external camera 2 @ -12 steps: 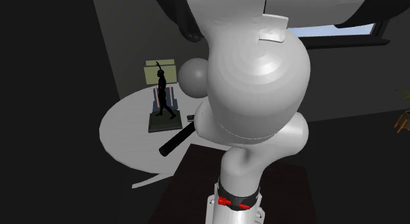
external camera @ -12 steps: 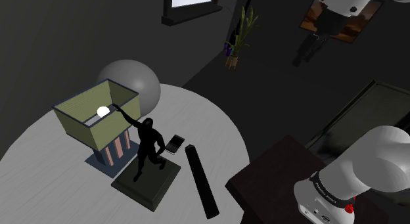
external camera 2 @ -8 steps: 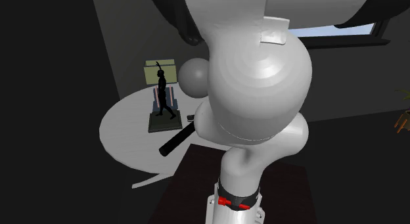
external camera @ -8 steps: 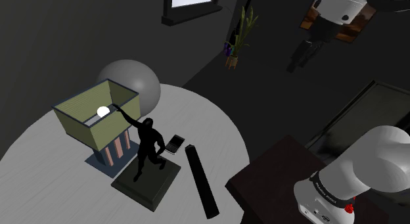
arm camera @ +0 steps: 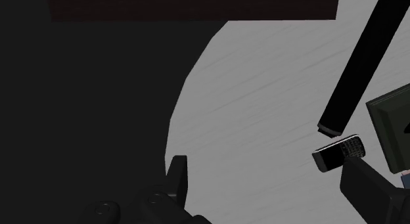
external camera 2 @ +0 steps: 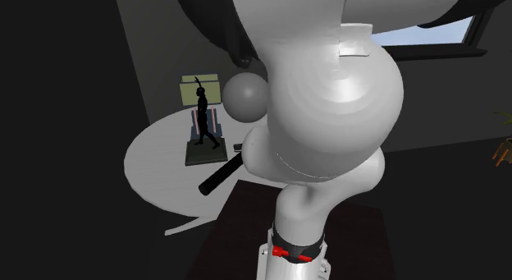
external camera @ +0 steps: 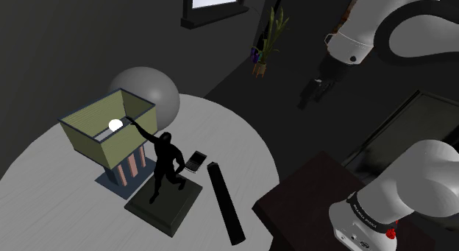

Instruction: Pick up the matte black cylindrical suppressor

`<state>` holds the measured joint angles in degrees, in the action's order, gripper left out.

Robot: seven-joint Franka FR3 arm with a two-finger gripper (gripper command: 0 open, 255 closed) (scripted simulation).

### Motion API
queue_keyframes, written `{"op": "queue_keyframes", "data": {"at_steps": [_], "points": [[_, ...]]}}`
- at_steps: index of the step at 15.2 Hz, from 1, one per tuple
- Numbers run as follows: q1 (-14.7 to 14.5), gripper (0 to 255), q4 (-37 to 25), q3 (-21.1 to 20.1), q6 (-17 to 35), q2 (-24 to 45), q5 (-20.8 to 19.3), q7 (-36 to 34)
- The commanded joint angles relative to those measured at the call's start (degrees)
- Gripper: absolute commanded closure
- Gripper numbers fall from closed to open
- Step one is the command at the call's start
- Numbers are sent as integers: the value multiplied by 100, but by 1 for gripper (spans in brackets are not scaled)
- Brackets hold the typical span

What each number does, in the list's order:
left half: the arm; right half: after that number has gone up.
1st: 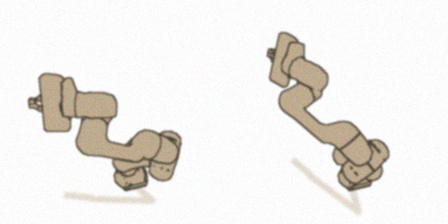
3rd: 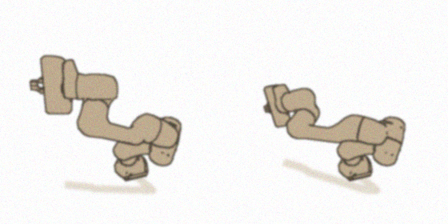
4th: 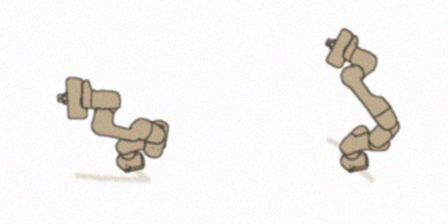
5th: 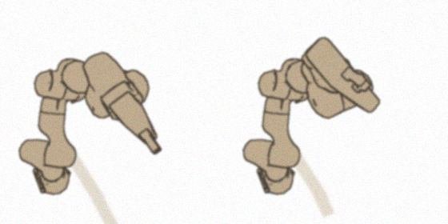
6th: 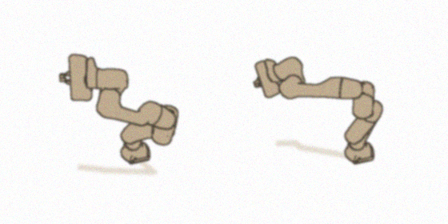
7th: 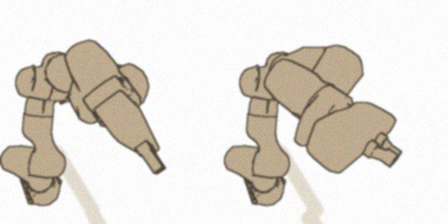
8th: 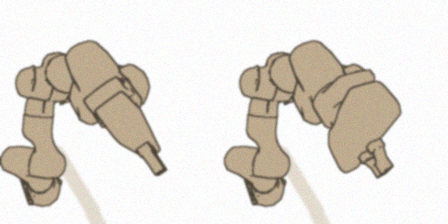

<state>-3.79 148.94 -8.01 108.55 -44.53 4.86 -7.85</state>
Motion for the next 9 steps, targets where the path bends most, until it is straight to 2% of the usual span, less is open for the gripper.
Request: {"op": "queue_keyframes", "data": {"at_steps": [1,9], "points": [[-93,0,286,-203,349,61,149,-227],[-431,0,925,-1053,1814,896,694,-1099]]}}
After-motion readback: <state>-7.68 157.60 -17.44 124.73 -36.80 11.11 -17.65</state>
